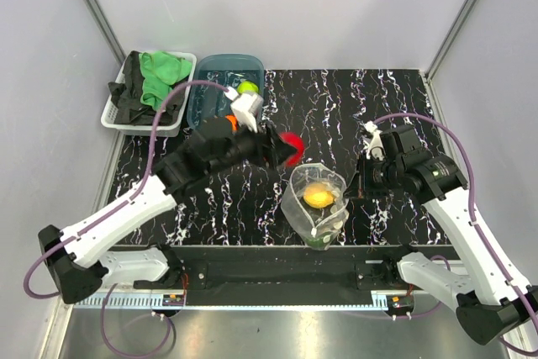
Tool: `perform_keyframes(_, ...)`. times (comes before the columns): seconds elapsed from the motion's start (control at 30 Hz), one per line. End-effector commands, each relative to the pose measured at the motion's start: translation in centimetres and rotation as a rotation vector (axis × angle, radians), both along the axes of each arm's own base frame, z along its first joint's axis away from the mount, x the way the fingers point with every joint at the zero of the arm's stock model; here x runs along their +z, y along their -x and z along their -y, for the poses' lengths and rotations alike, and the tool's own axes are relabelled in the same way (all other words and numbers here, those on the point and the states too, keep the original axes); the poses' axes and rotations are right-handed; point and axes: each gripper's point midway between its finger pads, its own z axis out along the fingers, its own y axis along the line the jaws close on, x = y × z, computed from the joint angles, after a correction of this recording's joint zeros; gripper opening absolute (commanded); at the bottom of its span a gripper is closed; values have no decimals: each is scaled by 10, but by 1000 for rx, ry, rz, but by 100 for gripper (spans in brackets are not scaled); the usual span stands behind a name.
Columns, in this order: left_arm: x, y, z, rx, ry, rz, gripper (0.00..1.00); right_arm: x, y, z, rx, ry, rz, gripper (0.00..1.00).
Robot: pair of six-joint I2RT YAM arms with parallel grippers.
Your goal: Open the zip-top bag and remove the fake food
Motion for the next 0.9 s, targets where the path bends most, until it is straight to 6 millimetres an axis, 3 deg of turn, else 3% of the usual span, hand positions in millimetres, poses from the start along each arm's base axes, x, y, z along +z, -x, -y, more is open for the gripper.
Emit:
perform_keyframes(0.0,35,-46,-20,106,116,81,1,7,-4,0,15,-4,46,0)
perform_keyframes(0.17,32,-130,-72,390,99,72,4,8,-8,-2,32,0,47,0)
perform_keyframes(0.2,18,-148,-78,451,87,34,4,8,-8,-2,35,1,45,0)
perform_keyframes(0.23,21,-167,-97,525,98,28,4,9,-9,-3,39,0,46,0)
perform_keyframes(0.33,-4,-211,-126,662,70,-29,0,12,-11,-6,65,-11,63,0)
perform_keyframes(0.37,1,-223,-133,701,67,-24,0,13,-11,-7,72,-16,62,0)
perform_keyframes(0.4,-22,-241,-151,788,-3,-59,0,13,-11,-7,76,-16,66,0)
perform_keyframes(0.43,-29,-249,-161,836,-39,-68,0,15,-12,-7,84,-15,74,0)
perform_keyframes(0.47,-23,-259,-170,883,-56,-58,2,16,-12,-7,87,-15,80,0)
perform_keyframes(0.5,-37,-265,-192,969,-126,-74,3,17,-12,-7,92,-13,86,0)
perform_keyframes(0.53,-56,-275,-201,1002,-175,-100,4,20,-13,-8,95,-15,97,0)
perform_keyframes(0.6,-68,-288,-222,1044,-212,-114,4,25,-15,-8,99,-16,115,0)
perform_keyframes(0.63,-85,-296,-225,1049,-235,-139,4,26,-16,-7,96,-16,122,0)
perform_keyframes(0.7,-96,-305,-238,1060,-267,-154,4,27,-18,-7,92,-10,126,0)
perform_keyframes(0.73,-114,-311,-241,1062,-300,-183,4,27,-18,-7,90,-11,127,0)
perform_keyframes(0.83,-134,-318,-248,1059,-362,-210,4,28,-21,-7,66,-19,130,0)
perform_keyframes(0.87,-149,-319,-250,1054,-398,-231,4,29,-22,-8,60,-24,133,0)
